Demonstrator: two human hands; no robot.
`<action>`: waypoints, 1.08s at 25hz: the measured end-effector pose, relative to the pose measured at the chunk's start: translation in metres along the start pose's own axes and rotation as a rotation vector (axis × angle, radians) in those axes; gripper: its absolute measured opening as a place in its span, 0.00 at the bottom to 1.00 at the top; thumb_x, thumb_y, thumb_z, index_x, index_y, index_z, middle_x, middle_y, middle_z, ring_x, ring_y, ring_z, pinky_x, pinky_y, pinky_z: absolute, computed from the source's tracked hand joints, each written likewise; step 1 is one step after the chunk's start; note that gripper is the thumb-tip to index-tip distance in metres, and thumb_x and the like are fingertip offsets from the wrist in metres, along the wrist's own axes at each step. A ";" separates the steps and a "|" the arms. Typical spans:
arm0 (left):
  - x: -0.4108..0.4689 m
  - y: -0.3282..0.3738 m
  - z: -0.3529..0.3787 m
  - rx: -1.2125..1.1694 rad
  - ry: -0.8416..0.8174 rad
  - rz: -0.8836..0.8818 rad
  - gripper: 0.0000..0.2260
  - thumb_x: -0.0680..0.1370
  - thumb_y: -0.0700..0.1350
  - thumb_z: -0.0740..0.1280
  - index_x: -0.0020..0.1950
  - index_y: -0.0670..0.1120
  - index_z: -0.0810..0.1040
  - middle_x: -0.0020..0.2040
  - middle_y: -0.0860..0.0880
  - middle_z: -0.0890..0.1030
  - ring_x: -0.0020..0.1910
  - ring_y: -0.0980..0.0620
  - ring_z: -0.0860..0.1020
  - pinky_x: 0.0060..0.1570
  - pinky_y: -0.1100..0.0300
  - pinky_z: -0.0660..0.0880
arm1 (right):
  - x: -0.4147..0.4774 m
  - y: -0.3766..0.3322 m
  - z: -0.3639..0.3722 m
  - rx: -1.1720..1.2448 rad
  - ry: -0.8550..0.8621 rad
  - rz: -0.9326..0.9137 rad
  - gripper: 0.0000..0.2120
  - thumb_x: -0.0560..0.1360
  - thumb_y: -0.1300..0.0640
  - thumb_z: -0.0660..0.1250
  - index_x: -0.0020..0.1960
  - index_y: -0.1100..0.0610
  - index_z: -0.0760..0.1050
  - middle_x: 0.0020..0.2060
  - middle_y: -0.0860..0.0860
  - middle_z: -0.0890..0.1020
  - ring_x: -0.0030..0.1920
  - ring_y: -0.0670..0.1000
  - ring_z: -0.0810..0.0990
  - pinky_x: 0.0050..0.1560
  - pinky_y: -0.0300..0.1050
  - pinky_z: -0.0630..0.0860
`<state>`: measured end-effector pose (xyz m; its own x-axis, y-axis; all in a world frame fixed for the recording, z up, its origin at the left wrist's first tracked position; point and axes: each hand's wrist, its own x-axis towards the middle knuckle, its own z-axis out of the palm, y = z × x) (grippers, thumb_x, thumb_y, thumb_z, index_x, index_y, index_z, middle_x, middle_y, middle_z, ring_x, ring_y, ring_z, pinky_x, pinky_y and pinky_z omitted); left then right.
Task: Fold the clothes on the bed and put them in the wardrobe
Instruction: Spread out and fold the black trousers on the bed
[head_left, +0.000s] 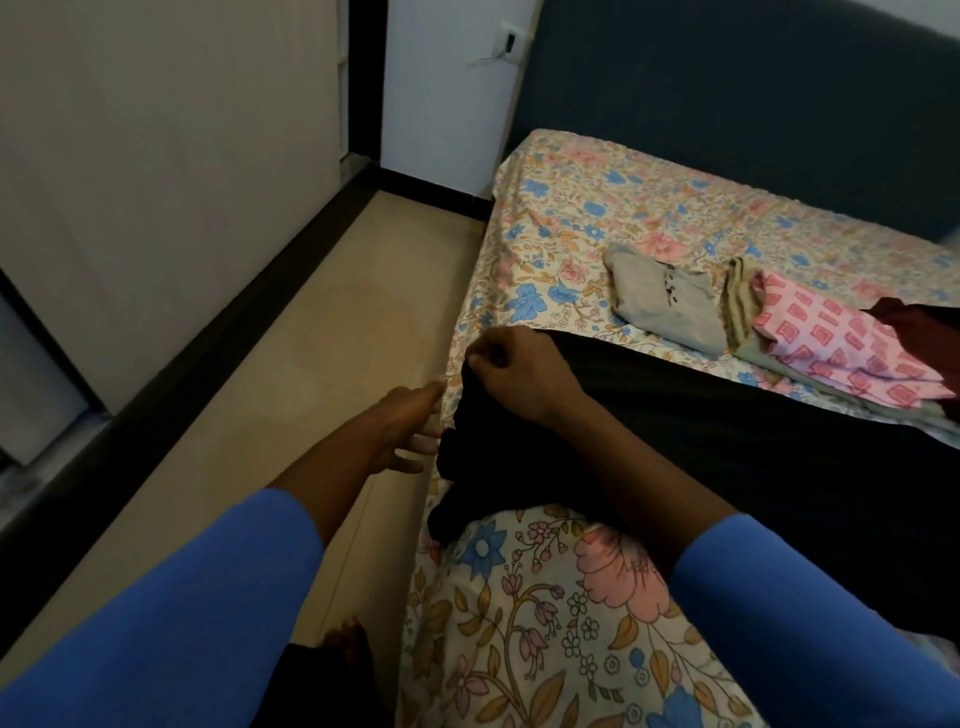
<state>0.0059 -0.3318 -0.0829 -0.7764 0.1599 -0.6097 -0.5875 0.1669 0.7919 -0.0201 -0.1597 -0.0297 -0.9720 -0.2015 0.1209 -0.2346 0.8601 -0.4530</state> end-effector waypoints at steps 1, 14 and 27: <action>0.003 0.002 0.009 0.005 -0.007 -0.011 0.22 0.83 0.61 0.63 0.64 0.43 0.75 0.56 0.45 0.82 0.51 0.46 0.82 0.49 0.52 0.80 | -0.002 0.013 -0.007 -0.123 -0.012 0.029 0.10 0.81 0.52 0.66 0.58 0.53 0.83 0.50 0.50 0.86 0.50 0.51 0.83 0.51 0.48 0.80; 0.025 0.019 0.040 -0.046 0.008 -0.109 0.24 0.82 0.62 0.65 0.68 0.44 0.74 0.56 0.44 0.79 0.50 0.47 0.78 0.51 0.51 0.76 | -0.098 -0.037 0.021 -0.544 -0.522 -0.411 0.26 0.78 0.43 0.70 0.73 0.50 0.72 0.70 0.54 0.72 0.69 0.56 0.70 0.62 0.53 0.69; 0.046 0.039 0.023 -0.292 0.137 -0.045 0.21 0.77 0.45 0.75 0.67 0.39 0.77 0.55 0.40 0.84 0.49 0.41 0.85 0.46 0.49 0.82 | -0.086 -0.051 0.046 -0.567 -0.241 -0.133 0.17 0.79 0.47 0.70 0.62 0.56 0.76 0.55 0.55 0.74 0.49 0.55 0.77 0.39 0.48 0.71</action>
<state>-0.0478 -0.2957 -0.0807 -0.7598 0.0230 -0.6497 -0.6474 -0.1181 0.7530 0.0748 -0.2079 -0.0573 -0.9261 -0.3667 -0.0884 -0.3745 0.9220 0.0987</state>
